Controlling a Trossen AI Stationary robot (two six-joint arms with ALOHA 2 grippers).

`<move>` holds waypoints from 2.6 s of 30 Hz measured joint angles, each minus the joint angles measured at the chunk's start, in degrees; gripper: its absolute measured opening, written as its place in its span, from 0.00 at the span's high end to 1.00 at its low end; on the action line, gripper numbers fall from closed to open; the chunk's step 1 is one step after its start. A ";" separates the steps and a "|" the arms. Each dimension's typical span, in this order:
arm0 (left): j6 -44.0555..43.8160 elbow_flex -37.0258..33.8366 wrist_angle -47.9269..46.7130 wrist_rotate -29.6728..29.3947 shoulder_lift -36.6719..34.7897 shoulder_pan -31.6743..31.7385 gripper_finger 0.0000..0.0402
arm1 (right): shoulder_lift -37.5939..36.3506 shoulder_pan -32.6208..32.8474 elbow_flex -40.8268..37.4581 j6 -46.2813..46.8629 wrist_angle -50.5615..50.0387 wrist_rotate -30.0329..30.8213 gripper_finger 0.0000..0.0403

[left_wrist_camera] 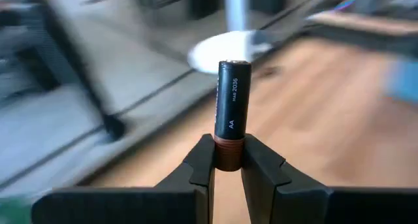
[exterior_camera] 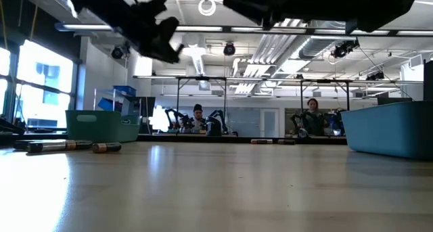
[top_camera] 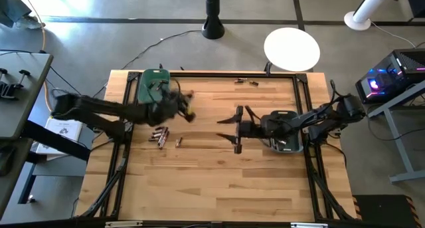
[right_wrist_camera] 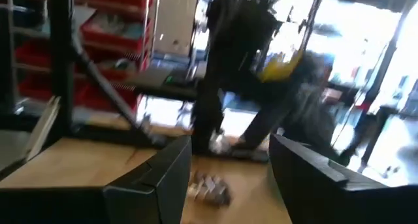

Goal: Sort batteries
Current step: Put the black battery into the green bin

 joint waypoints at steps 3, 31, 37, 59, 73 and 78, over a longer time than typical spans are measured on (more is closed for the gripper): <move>-2.52 9.91 -21.97 -0.02 -2.75 6.12 0.91 | 1.75 0.90 0.00 3.22 -1.90 0.01 0.50; 3.72 27.24 -63.65 29.58 30.91 49.93 0.91 | 6.19 5.38 -0.04 2.01 0.51 -0.07 0.50; 4.58 27.24 -63.89 29.63 35.05 51.61 0.90 | 6.19 5.38 -0.04 2.01 0.41 -0.09 0.50; 7.50 30.13 -67.22 28.06 30.88 52.32 0.58 | 6.19 5.34 -0.04 2.03 0.02 -0.11 0.50; -5.24 22.47 -52.94 22.57 1.60 27.43 0.59 | 6.19 5.05 -0.04 2.51 0.02 -0.09 0.50; -5.83 11.27 -33.87 20.15 -3.86 4.69 0.63 | 6.19 5.05 -0.04 2.49 0.04 -0.09 0.50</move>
